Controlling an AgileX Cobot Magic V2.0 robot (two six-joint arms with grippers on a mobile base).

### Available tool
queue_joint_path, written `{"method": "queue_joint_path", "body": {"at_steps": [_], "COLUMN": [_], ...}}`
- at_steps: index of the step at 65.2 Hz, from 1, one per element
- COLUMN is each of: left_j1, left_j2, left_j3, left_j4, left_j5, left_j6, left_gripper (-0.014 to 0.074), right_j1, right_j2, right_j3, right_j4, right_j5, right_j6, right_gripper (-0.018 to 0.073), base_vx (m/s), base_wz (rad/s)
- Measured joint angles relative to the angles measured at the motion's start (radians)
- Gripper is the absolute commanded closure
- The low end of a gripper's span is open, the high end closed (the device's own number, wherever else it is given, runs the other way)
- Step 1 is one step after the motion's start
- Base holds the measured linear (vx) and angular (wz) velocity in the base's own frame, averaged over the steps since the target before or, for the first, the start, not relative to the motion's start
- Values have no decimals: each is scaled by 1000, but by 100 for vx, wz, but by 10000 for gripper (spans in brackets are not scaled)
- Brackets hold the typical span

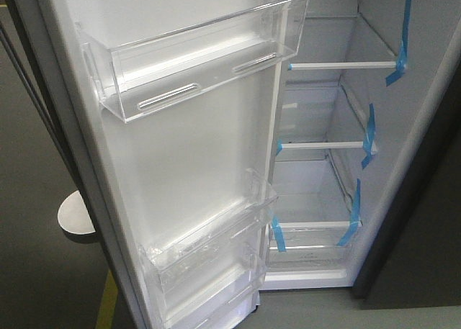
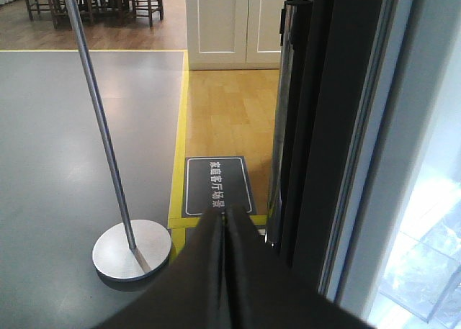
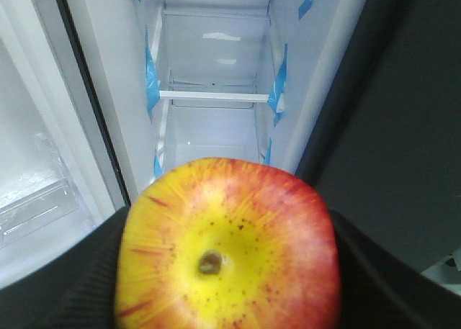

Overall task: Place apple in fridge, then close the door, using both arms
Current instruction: 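Drive up to the door bins with the apple in the right gripper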

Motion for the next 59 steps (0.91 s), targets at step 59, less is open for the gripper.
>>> {"method": "queue_joint_path", "body": {"at_steps": [59], "left_j1": [0], "left_j2": [0], "left_j3": [0], "left_j4": [0], "left_j5": [0], "left_j6": [0], "left_gripper": [602], "right_j1": [0], "right_j2": [87], "right_j3": [-254], "right_j4": [237], "right_j5": [20], "right_j6": [-98], "right_gripper": [335], "base_vx": [0], "base_wz": [0]}}
